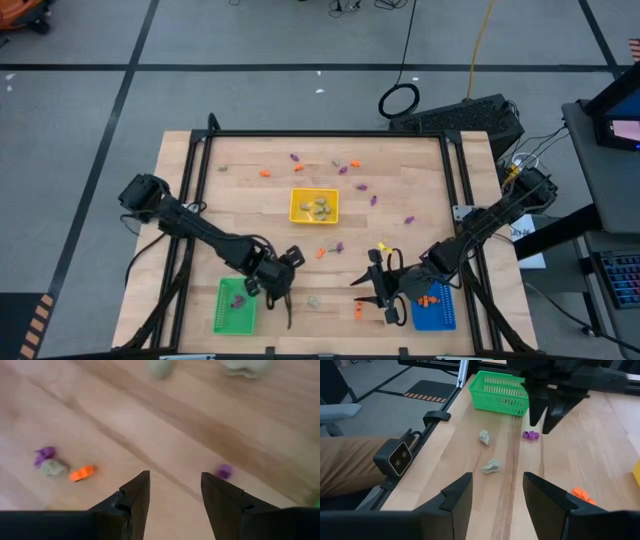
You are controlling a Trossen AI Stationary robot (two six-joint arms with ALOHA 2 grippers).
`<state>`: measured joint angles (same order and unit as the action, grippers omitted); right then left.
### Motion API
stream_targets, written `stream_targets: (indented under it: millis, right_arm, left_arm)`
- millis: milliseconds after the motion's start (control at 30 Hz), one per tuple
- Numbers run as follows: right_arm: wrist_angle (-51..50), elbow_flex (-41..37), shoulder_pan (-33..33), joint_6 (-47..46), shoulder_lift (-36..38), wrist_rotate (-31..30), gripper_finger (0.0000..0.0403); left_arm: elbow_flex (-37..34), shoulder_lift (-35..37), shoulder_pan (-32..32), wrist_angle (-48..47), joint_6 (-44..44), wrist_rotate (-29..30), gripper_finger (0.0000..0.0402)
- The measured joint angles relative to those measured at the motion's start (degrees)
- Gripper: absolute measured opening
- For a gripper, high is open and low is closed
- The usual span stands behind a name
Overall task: Sort Halloween decoration
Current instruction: Put the purple skeleton toy in the green basket
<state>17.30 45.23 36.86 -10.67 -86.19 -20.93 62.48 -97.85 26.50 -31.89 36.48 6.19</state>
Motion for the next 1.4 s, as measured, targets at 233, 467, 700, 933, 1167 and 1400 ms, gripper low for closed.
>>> stream_targets:
  millis: [233,467,700,933,1167,1400]
  right_arm:
    - [-0.4,0.0,0.0,0.4,0.0,0.0,0.0160]
    - [-0.4,0.0,0.0,0.4,0.0,0.0,0.0160]
    - [-0.4,0.0,0.0,0.4,0.0,0.0,0.0160]
    - [-0.4,0.0,0.0,0.4,0.0,0.0,0.0160]
    - [-0.4,0.0,0.0,0.4,0.0,0.0,0.0160]
    - [-0.4,0.0,0.0,0.4,0.0,0.0,0.0160]
  left_arm:
    - [7.6,-4.3,-2.1,-10.2,0.5,-5.8,0.0173]
    - [13.5,-10.8,-2.3,-16.4,3.0,-6.9,0.0173]
    - [15.1,-14.3,-2.1,-19.3,3.4,-8.2,0.0173]
    - [15.1,-14.3,-2.0,-21.2,3.5,-9.0,0.0173]
    - [15.1,-14.3,-2.1,-20.5,3.5,-9.0,0.0173]
    - [15.1,-14.3,-2.2,-20.2,3.4,-9.0,0.0173]
